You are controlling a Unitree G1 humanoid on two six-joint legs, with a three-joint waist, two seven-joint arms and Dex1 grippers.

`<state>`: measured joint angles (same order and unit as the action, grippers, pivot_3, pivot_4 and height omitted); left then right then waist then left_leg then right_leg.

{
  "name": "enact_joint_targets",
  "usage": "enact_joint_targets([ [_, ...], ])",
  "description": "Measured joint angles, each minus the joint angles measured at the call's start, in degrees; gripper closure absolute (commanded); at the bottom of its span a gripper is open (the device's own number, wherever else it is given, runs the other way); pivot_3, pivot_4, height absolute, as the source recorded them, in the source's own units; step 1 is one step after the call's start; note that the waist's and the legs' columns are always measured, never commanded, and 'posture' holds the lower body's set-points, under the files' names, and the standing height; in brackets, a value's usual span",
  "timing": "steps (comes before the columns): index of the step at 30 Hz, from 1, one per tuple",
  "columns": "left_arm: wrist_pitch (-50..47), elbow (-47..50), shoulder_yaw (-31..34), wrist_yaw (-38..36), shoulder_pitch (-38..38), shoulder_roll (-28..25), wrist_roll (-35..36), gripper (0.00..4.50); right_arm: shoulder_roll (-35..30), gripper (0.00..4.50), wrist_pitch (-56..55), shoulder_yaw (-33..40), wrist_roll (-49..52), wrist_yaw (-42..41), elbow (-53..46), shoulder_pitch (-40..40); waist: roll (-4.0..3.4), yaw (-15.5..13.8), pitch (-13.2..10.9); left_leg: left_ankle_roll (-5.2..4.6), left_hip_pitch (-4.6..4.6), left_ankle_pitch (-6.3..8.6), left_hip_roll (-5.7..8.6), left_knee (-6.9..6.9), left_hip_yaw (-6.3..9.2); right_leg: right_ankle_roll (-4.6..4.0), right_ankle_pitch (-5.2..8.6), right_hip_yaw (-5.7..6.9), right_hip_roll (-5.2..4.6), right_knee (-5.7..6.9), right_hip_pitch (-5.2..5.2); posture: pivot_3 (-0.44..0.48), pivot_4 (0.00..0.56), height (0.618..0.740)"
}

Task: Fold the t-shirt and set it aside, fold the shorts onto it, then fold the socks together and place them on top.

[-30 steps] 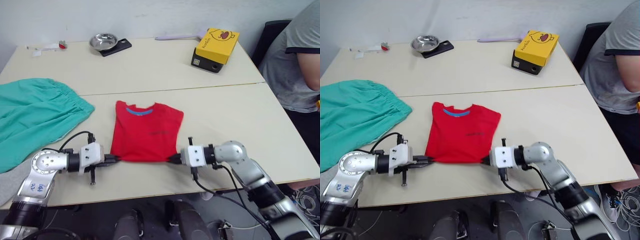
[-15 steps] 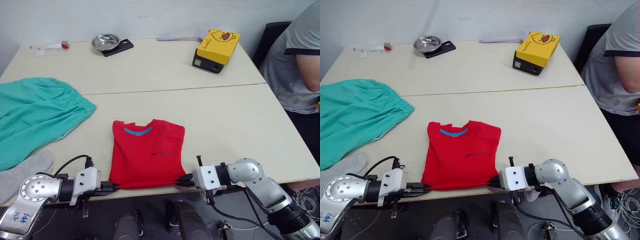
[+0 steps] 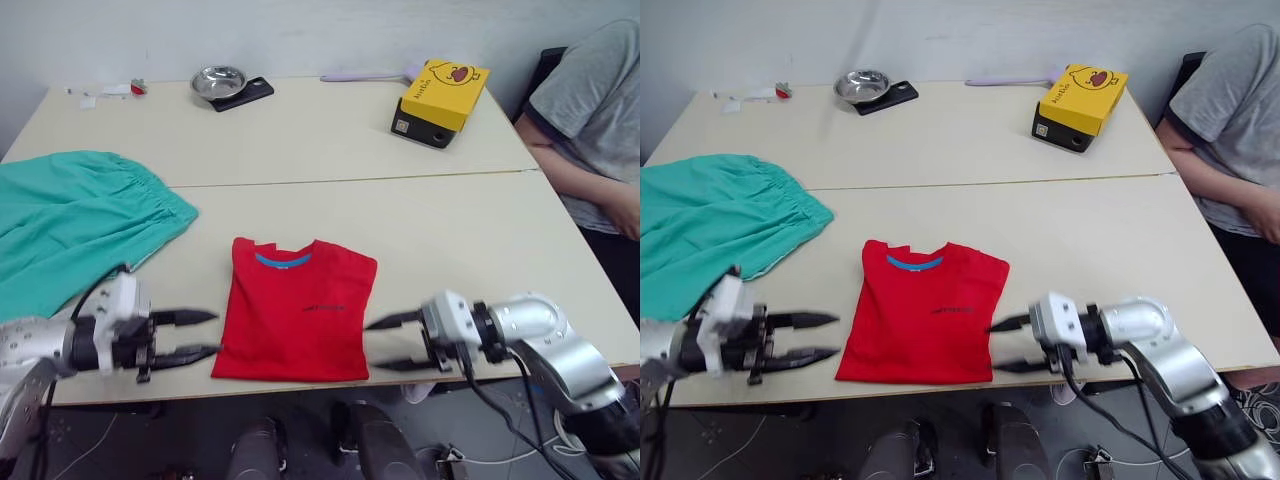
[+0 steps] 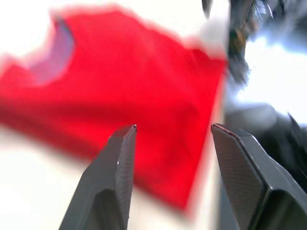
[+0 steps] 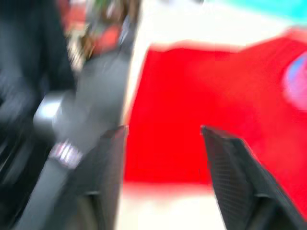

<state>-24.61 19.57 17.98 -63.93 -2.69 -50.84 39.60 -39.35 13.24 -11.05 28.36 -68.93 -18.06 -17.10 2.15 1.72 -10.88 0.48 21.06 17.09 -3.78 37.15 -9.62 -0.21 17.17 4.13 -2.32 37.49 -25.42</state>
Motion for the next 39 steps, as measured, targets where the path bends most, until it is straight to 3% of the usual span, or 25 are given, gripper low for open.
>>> enact_joint_targets([
  [4, 1.50, -2.94, -8.80, 3.19, 5.75, 4.81, -5.97, 4.15, 8.57, 4.50, -0.49, -5.40, -7.03, 5.56, 5.97, -5.25, 0.00, 0.11, 0.02, -0.08, 0.01, -0.28, 0.02, -0.04, -0.02, 0.04, -0.08, -0.01, 0.02, 0.11, -0.05, 0.000, 0.150, 0.740],
  [5, 2.36, -4.33, -10.68, 3.63, 6.44, 5.71, -7.70, 4.47, 10.47, 4.50, -1.43, -6.58, -9.13, 7.11, 8.26, -6.01, 0.00, 0.15, 0.02, 0.15, 0.02, -0.37, 0.02, -0.03, -0.03, 0.04, -0.08, -0.01, 0.02, 0.14, -0.06, 0.000, 0.150, 0.740],
  [12, 7.85, -12.70, -15.61, 12.66, 9.26, 14.89, -17.41, 4.47, 21.02, 4.50, -6.71, -10.77, -21.79, 18.30, 21.09, -9.76, 0.02, 0.24, 0.03, 0.15, 0.14, -0.34, 0.00, -0.02, -0.08, 0.02, -0.07, -0.01, 0.00, 0.13, -0.16, 0.000, 0.150, 0.740],
  [18, 8.42, -16.21, -11.92, 20.35, 8.65, 18.23, -18.65, 4.47, 20.97, 4.50, -7.97, -10.28, -26.08, 23.46, 24.55, -9.01, 0.06, 0.21, 0.05, 0.09, 0.03, -0.35, 0.02, 0.05, -0.07, 0.04, -0.09, -0.01, -0.05, 0.23, -0.08, 0.000, 0.150, 0.740],
  [22, 9.25, -18.32, -8.68, 23.22, 7.32, 19.00, -18.65, 4.47, 20.71, 4.50, -8.33, -5.17, -25.63, 26.68, 26.67, -8.45, 0.07, 0.10, 0.07, -0.01, -0.01, -0.43, 0.03, 0.02, -0.03, 0.02, -0.17, 0.00, -0.06, 0.25, -0.05, 0.000, 0.150, 0.740],
  [30, 12.79, -20.32, -7.67, 23.06, 6.99, 19.71, -18.85, 4.47, 21.14, 4.50, -9.07, -1.45, -22.83, 26.66, 27.81, -7.83, 0.07, 0.18, 0.06, 0.12, 0.00, -0.50, 0.03, -0.06, -0.03, 0.02, -0.17, 0.02, -0.05, 0.27, -0.07, 0.000, 0.150, 0.740],
  [36, 10.80, -17.62, -7.06, 15.22, 10.69, 20.31, -10.30, 4.47, 23.65, 4.50, -9.36, -1.42, -19.29, 23.34, 26.77, -10.79, 0.07, 0.29, 0.06, 0.17, 0.03, -0.54, 0.02, -0.04, -0.02, 0.03, -0.18, 0.05, -0.04, 0.27, -0.08, 0.000, 0.150, 0.740],
  [39, 9.49, -17.80, -7.97, 14.16, 14.01, 19.47, -10.50, 4.47, 24.57, 4.50, -9.91, -2.12, -21.60, 25.18, 29.05, -14.22, 0.07, 0.37, 0.06, 0.23, 0.01, -0.57, 0.02, -0.05, -0.01, 0.03, -0.18, 0.05, -0.04, 0.28, -0.08, 0.000, 0.150, 0.740],
])
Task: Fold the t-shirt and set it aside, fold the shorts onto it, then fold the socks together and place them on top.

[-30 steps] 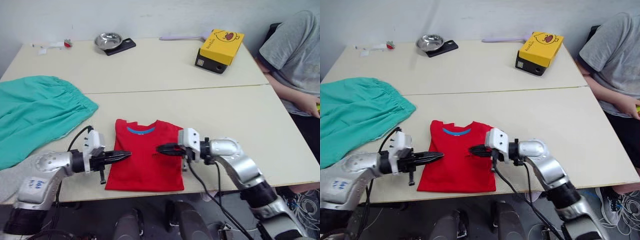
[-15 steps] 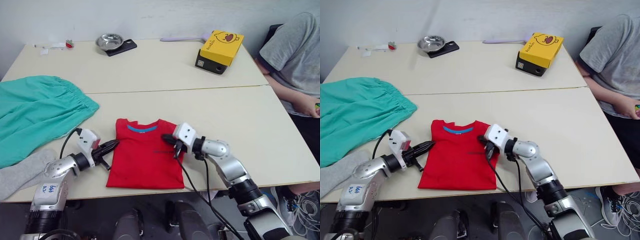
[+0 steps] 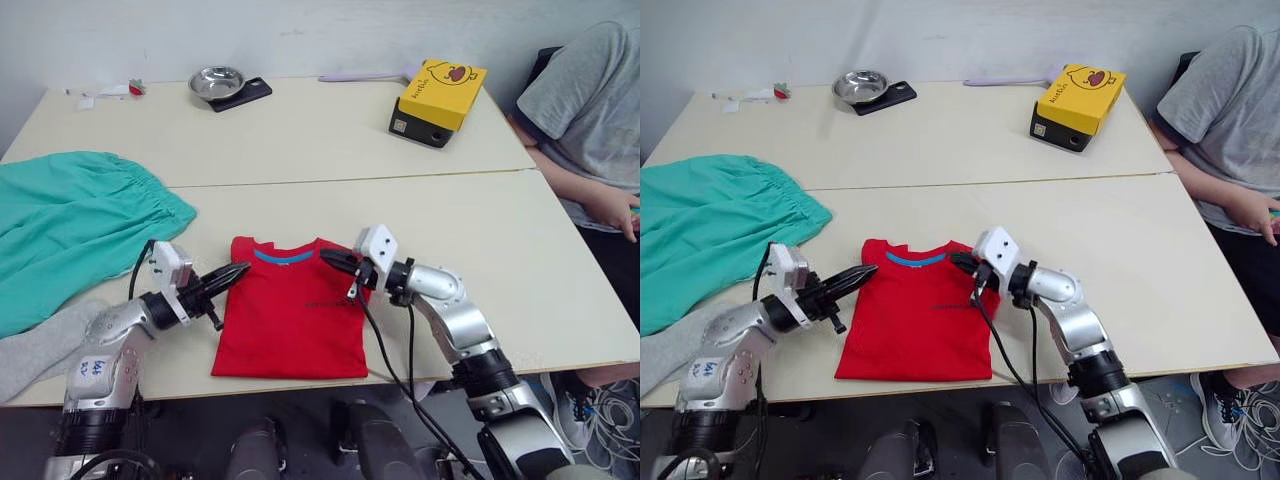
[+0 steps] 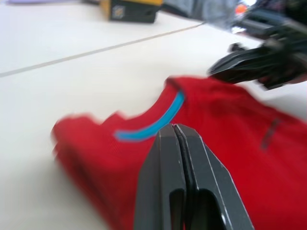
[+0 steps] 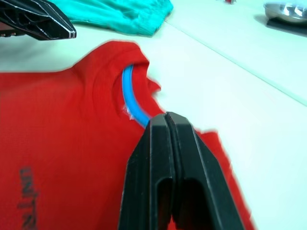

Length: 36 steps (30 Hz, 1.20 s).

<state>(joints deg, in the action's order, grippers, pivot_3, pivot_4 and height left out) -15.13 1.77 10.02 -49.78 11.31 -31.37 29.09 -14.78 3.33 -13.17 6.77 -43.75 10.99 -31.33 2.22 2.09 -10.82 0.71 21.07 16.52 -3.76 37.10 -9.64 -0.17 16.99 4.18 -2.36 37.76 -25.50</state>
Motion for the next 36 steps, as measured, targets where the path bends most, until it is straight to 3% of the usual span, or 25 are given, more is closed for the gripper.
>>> enact_joint_targets([
  [9, 2.83, -12.38, -4.74, 10.42, 7.35, 3.04, -12.29, 4.47, 2.34, 4.50, -3.13, -0.56, -6.59, 6.22, 12.13, -3.40, 0.00, 0.62, 0.00, -0.02, 0.03, -0.01, 0.00, 0.01, -0.05, 0.00, 0.00, -0.02, -0.01, 0.00, -0.03, 0.000, 0.150, 0.740],
  [14, 5.09, -12.71, -4.02, 11.24, 7.29, 3.89, -12.53, 4.47, -0.76, 4.50, -3.32, 2.38, -4.64, 4.74, 11.09, -2.24, 0.00, 0.68, 0.00, -0.02, 0.03, -0.01, 0.01, 0.00, -0.05, 0.00, 0.00, -0.02, -0.02, 0.00, -0.02, 0.000, 0.150, 0.740],
  [17, 10.54, -12.10, -1.29, 8.76, 5.66, 4.44, -10.31, 4.49, -3.75, 4.33, 1.15, 6.98, 6.32, -3.27, 1.00, 2.65, -0.03, 0.62, -0.02, -0.01, 0.07, 0.00, -0.01, -0.04, -0.03, 0.00, 0.00, 0.00, 0.00, -0.04, -0.03, 0.000, 0.150, 0.740],
  [19, 11.39, -9.11, -0.32, 4.93, 4.35, 4.19, -7.11, 4.11, -6.78, 3.96, 7.58, 7.93, 12.08, -7.23, -5.74, 4.06, -0.03, 0.88, -0.02, 0.00, 0.07, 0.01, -0.03, -0.03, -0.03, 0.00, 0.00, -0.01, 0.00, -0.04, -0.03, 0.000, 0.150, 0.740],
  [21, 12.04, -4.73, 0.03, 0.17, 2.62, 2.48, -4.32, 3.58, -12.30, 3.24, 18.41, 9.30, 18.07, -9.78, -12.38, 5.16, -0.03, 0.87, -0.02, -0.01, 0.02, 0.01, -0.01, -0.03, 0.00, -0.01, 0.00, 0.00, -0.02, -0.03, 0.01, 0.000, 0.150, 0.740],
  [27, 9.50, 4.21, 2.44, -12.52, -4.55, -8.59, 1.25, 1.72, -33.98, 1.20, 64.37, 12.77, 37.80, -12.83, -21.34, 6.19, -0.09, 1.02, -0.06, -0.36, 0.01, 0.22, -0.02, -0.10, 0.15, -0.16, 0.09, 0.09, -0.03, -0.07, -0.01, 0.000, 0.150, 0.740],
  [30, 12.47, 6.07, 2.43, -19.80, -8.18, -10.59, 2.04, 0.73, -35.86, 0.08, 78.83, 11.34, 40.05, -9.75, -22.20, 4.84, -0.10, 1.13, -0.06, -0.36, 0.03, 0.23, -0.04, -0.12, 0.18, -0.25, 0.15, 0.14, 0.01, -0.15, -0.02, 0.000, 0.150, 0.740],
  [32, 13.31, 6.44, 2.52, -23.59, -10.89, -11.31, 2.85, 0.13, -33.98, 0.00, 84.70, 11.42, 41.81, -6.89, -22.17, 3.51, -0.05, 1.17, -0.03, -0.35, 0.08, 0.24, -0.06, -0.13, 0.22, -0.24, 0.15, 0.17, 0.05, -0.20, -0.02, 0.000, 0.150, 0.740],
  [36, 13.82, 5.89, 4.33, -25.93, -13.65, -11.17, 4.75, 0.06, -25.91, 0.00, 87.81, 12.89, 45.48, 0.21, -21.86, 2.88, 0.29, 1.19, 0.18, -0.30, 0.12, 0.26, -0.18, -0.15, 0.31, -0.22, 0.16, 0.19, 0.19, -0.29, 0.01, 0.000, 0.150, 0.740],
])
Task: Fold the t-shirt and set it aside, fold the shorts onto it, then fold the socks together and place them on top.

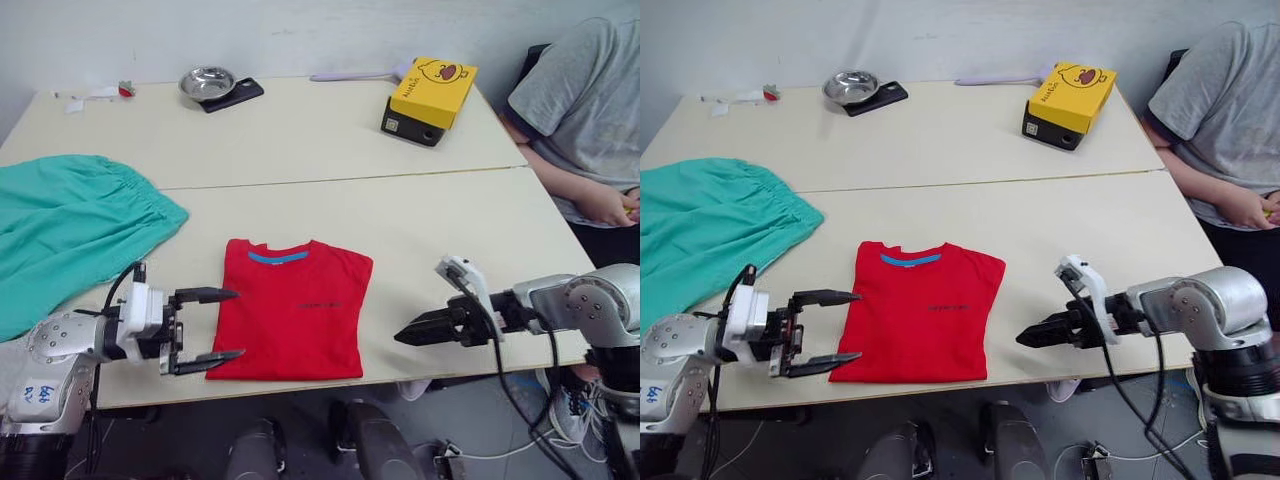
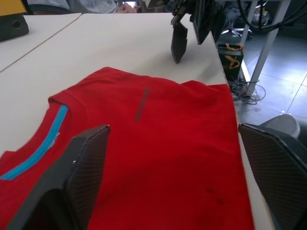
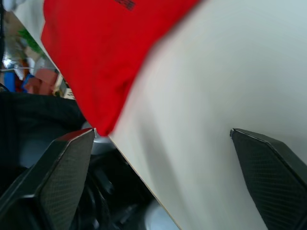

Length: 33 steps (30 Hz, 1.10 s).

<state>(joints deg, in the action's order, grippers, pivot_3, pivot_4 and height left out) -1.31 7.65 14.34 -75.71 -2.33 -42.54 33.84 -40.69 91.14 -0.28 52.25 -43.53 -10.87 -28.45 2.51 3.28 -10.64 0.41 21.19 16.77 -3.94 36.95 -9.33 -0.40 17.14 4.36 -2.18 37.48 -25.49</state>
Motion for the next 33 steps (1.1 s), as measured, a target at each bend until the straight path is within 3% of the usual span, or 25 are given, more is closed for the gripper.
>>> enact_joint_targets([
  [9, -1.73, 1.47, 2.57, 0.55, -1.58, 1.56, 3.95, 0.06, 18.92, 0.00, 0.14, 0.18, 3.58, 16.19, 2.45, -3.20, 0.32, 0.84, 0.24, 0.25, -0.04, -0.08, -0.17, -0.11, -0.01, 0.00, -0.01, -0.01, 0.14, 0.01, 0.01, 0.000, 0.150, 0.740],
  [12, -2.50, 2.61, 2.59, 0.70, -1.71, 1.56, 4.36, 0.00, 21.08, 0.51, 0.11, -0.81, 3.83, 18.95, 3.84, -4.57, 0.36, 1.40, 0.28, 0.27, -0.07, -0.09, -0.17, -0.18, -0.01, 0.00, -0.01, -0.02, 0.14, 0.01, 0.01, 0.000, 0.150, 0.740],
  [14, -2.85, 3.20, 2.60, 0.77, -1.78, 1.57, 4.58, 0.00, 21.84, 1.33, -0.03, -1.38, 3.67, 20.57, 4.67, -4.99, 0.34, 1.68, 0.31, 0.33, -0.13, -0.13, -0.15, -0.37, -0.03, -0.02, 0.00, -0.04, 0.14, 0.00, 0.01, 0.000, 0.150, 0.740],
  [19, -2.86, 3.19, 2.72, 1.33, -2.99, 1.85, 4.56, 0.00, 23.18, 2.65, 0.00, -1.48, 2.61, 22.47, 5.81, -5.22, 0.34, 1.66, 0.31, 0.56, -0.22, -0.30, -0.17, -0.81, 0.00, -0.14, 0.07, -0.05, 0.27, -0.07, -0.05, 0.000, 0.150, 0.740],
  [24, -2.31, 3.20, 2.76, 1.96, -3.63, 2.50, 4.42, 0.00, 23.68, 4.43, 0.30, -0.60, 0.85, 23.71, 6.90, -5.59, 0.30, 1.54, 0.29, 0.60, -0.17, -0.32, -0.24, -0.82, 0.04, -0.15, 0.08, -0.07, 0.37, -0.08, -0.10, 0.000, 0.150, 0.740],
  [27, -2.51, 3.25, 2.71, 2.03, -3.62, 2.51, 4.38, 0.00, 22.30, 4.48, 1.01, 0.57, 1.51, 23.83, 6.84, -5.62, 0.31, 1.38, 0.29, 0.53, -0.09, -0.35, -0.21, -0.79, 0.07, -0.11, 0.05, -0.07, 0.34, -0.25, -0.08, 0.000, 0.150, 0.740],
  [33, -2.67, 3.32, 2.73, 2.26, -3.80, 2.94, 4.40, 0.00, 10.14, 4.48, 1.04, 5.34, 2.75, 21.63, 3.77, -2.29, 0.09, -0.69, 0.16, -0.08, 0.14, -0.22, 0.26, -0.83, 0.02, 0.20, -0.13, -0.03, -0.15, -0.65, -0.07, 0.000, 0.150, 0.740],
])
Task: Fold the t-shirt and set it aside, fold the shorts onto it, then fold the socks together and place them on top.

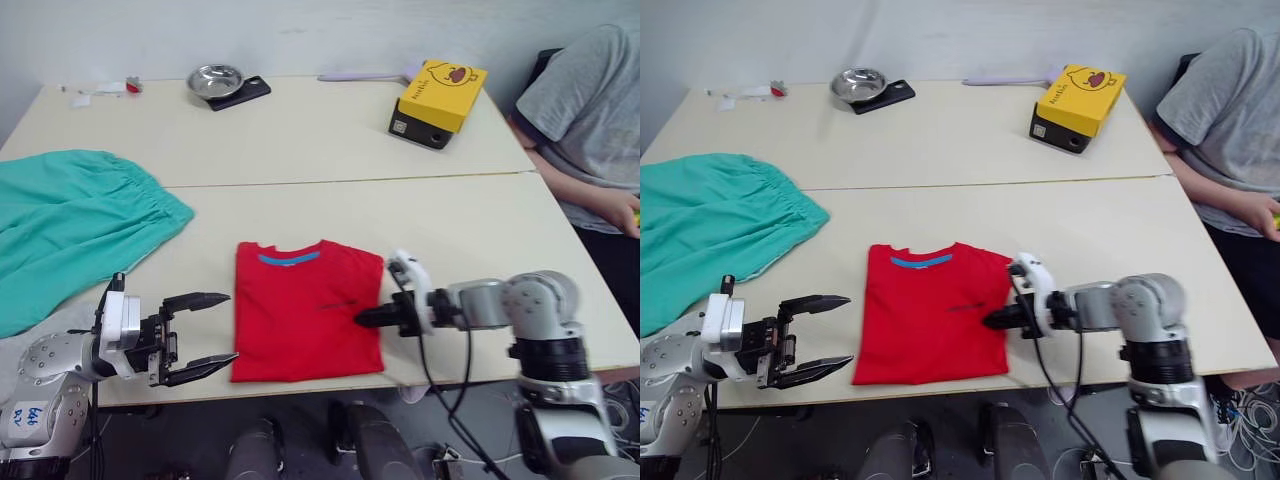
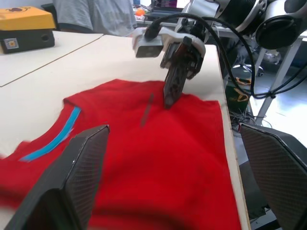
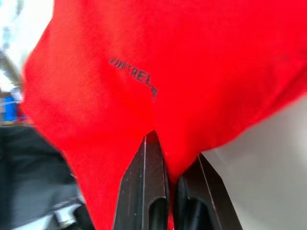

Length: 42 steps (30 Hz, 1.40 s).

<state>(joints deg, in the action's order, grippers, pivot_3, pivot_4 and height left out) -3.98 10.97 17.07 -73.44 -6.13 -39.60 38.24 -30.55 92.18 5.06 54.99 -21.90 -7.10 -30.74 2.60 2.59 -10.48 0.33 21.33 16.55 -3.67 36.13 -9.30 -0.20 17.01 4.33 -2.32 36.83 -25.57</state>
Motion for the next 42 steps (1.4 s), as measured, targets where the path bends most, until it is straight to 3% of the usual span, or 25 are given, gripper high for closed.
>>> enact_joint_targets([
  [5, 0.18, -0.38, -0.24, 0.06, 1.15, 0.79, -0.10, 0.00, -13.88, 4.48, -4.78, 0.46, -4.49, -4.71, 1.10, 0.89, -0.13, -0.60, -0.08, -0.36, 0.14, 0.24, 0.04, 0.04, -0.18, 0.28, -0.16, 0.00, -0.05, -0.41, 0.01, 0.000, 0.150, 0.740],
  [11, -0.31, -2.28, -1.80, -0.60, 4.29, 1.21, -0.13, 0.00, -28.22, 4.48, -16.79, -3.46, -14.18, -14.92, 11.71, 1.59, -0.30, -0.97, -0.18, -0.21, 0.15, 0.28, 0.01, 0.04, -0.29, 0.38, -0.17, -0.02, 0.02, -0.62, 0.01, 0.000, 0.150, 0.740],
  [17, 0.53, -4.83, -2.23, -0.67, 6.17, 1.78, -0.45, 0.00, -34.53, 4.48, -28.01, -7.78, -23.86, -23.85, 24.69, -0.83, -0.57, -0.78, -0.34, -0.09, 0.11, 0.22, 0.00, 0.05, -0.50, 0.50, -0.23, -0.17, 0.04, -0.68, 0.01, 0.000, 0.150, 0.740],
  [26, 1.96, -7.04, -2.39, -1.29, 7.42, 2.29, -1.07, 0.00, -34.25, 4.48, -39.24, -9.45, -32.30, -32.74, 34.36, -3.40, -0.71, -0.74, -0.37, -0.01, 0.05, 0.21, -0.04, 0.08, -0.59, 0.52, -0.25, -0.27, 0.09, -0.67, 0.00, 0.000, 0.150, 0.740],
  [30, 4.19, -7.39, -2.39, -1.04, 7.93, 2.81, -2.52, 0.00, -33.69, 3.45, -38.91, -8.45, -32.56, -35.05, 34.32, -2.74, -0.73, -0.79, -0.36, -0.01, 0.04, 0.21, -0.04, 0.10, -0.59, 0.53, -0.26, -0.29, 0.10, -0.65, 0.00, 0.000, 0.150, 0.740],
  [35, 4.59, -7.34, -0.76, 0.30, 6.70, 2.42, -2.73, 0.00, -36.90, 1.67, -41.51, -3.51, -32.28, -38.10, 31.58, 3.97, -0.90, -0.94, -0.40, -0.03, 0.06, 0.24, -0.03, 0.11, -0.61, 0.53, -0.26, -0.30, 0.08, -0.66, 0.00, 0.000, 0.150, 0.740],
  [39, 4.35, -7.49, 1.85, 1.53, 5.58, 2.04, -2.70, 0.00, -40.34, 0.24, -51.23, 6.72, -30.97, -44.25, 23.99, 13.27, -1.01, -0.99, -0.38, -0.03, 0.00, 0.27, -0.07, 0.16, -0.59, 0.57, -0.28, -0.29, 0.15, -0.68, 0.08, 0.000, 0.150, 0.740],
  [42, 4.35, -7.50, 2.63, 2.40, 5.55, 1.87, -2.73, 0.00, -36.61, 0.08, -58.95, 14.50, -27.88, -47.94, 17.06, 17.79, -0.91, -0.59, -0.34, -0.05, -0.14, 0.28, -0.13, 0.15, -0.66, 0.68, -0.38, -0.45, 0.26, -0.68, 0.17, 0.000, 0.150, 0.740],
])
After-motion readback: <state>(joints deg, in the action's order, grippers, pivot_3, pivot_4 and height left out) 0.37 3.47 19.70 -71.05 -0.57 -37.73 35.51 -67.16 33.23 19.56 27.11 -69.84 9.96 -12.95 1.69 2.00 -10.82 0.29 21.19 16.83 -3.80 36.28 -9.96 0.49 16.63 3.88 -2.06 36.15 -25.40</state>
